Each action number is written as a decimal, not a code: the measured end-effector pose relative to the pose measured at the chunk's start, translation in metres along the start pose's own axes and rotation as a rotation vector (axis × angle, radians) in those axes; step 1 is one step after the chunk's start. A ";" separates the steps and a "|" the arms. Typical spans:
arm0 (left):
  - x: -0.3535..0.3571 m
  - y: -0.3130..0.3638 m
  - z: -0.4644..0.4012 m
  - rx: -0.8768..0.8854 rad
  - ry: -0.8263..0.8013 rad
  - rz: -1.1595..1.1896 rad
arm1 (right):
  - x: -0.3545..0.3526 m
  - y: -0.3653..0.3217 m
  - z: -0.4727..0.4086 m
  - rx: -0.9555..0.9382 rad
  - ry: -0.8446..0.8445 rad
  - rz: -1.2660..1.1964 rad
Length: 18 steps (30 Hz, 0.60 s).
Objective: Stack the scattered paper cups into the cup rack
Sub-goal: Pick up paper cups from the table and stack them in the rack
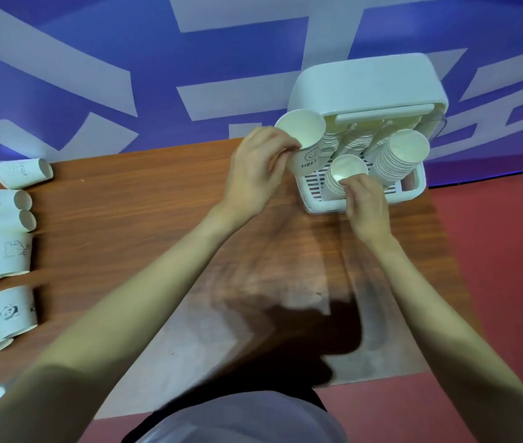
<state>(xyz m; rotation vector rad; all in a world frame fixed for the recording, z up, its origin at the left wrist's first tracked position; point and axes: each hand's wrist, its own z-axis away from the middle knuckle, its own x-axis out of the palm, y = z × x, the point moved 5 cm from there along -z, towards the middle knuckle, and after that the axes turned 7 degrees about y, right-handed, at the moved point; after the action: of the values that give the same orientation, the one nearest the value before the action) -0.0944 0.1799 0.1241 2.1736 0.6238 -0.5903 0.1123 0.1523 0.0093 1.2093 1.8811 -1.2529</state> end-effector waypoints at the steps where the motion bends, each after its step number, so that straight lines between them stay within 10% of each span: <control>1: 0.006 0.004 -0.004 0.009 0.001 0.012 | 0.001 0.001 0.001 0.002 -0.024 -0.001; 18: 0.111 0.028 0.002 0.173 -0.373 -0.034 | -0.030 0.017 0.062 0.180 -0.063 0.016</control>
<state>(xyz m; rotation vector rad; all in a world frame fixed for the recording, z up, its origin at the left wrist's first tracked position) 0.0075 0.1892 0.0728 2.1331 0.4197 -1.0712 0.1389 0.0872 0.0024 1.2581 1.7396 -1.4605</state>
